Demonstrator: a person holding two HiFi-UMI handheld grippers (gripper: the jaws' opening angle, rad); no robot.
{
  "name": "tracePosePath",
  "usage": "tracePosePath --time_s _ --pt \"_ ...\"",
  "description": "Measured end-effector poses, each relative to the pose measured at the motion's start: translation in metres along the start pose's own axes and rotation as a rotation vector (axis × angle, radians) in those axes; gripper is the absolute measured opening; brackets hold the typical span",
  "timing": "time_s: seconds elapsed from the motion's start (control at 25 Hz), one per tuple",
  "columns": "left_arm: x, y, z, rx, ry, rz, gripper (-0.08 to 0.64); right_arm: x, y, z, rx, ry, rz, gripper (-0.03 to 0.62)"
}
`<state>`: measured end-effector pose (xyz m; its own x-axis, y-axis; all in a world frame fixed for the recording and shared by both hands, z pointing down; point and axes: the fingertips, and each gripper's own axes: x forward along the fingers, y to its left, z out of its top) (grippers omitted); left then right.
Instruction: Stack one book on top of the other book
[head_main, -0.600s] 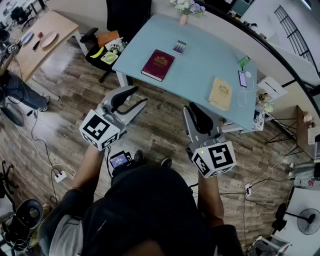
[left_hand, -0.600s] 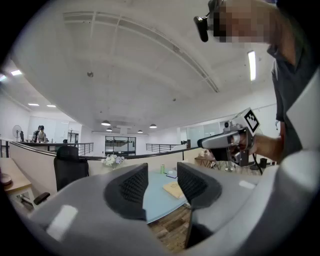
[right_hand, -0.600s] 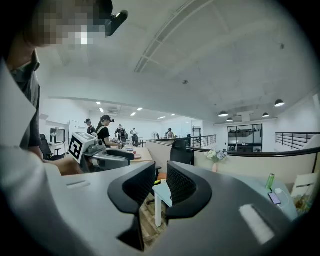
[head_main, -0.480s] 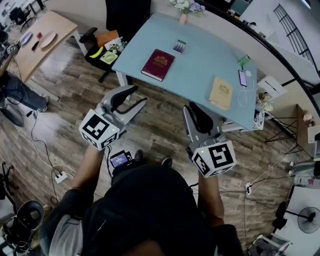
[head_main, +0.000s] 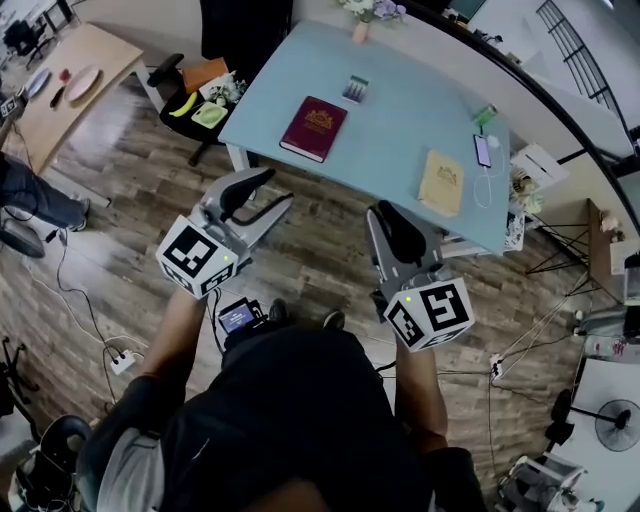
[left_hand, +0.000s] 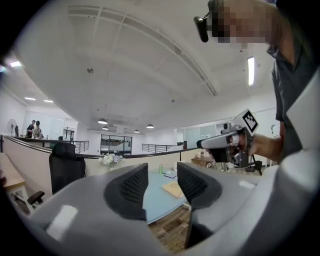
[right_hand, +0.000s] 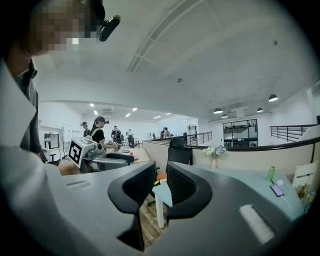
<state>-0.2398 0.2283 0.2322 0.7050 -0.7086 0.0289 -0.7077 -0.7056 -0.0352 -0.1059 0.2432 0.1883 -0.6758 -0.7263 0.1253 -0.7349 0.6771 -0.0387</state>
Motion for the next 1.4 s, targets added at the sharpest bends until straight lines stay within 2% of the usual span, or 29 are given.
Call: tracePosePath --time_s 0.48,0.8,1.4 --pt "0.008 0.019 -0.009 -0.016 0.014 0.0 0.222 0.019 -0.018 -0.008 0.028 0.007 -0.007 0.054" --pt "0.026 0.031 -0.018 -0.02 0.056 0.079 0.222 0.045 -0.05 -0.016 0.06 0.006 0.067 0.054" --pt "0.125 0.042 -0.011 0.0 0.122 0.206 0.222 0.081 -0.161 -0.019 0.111 -0.009 0.212 0.054"
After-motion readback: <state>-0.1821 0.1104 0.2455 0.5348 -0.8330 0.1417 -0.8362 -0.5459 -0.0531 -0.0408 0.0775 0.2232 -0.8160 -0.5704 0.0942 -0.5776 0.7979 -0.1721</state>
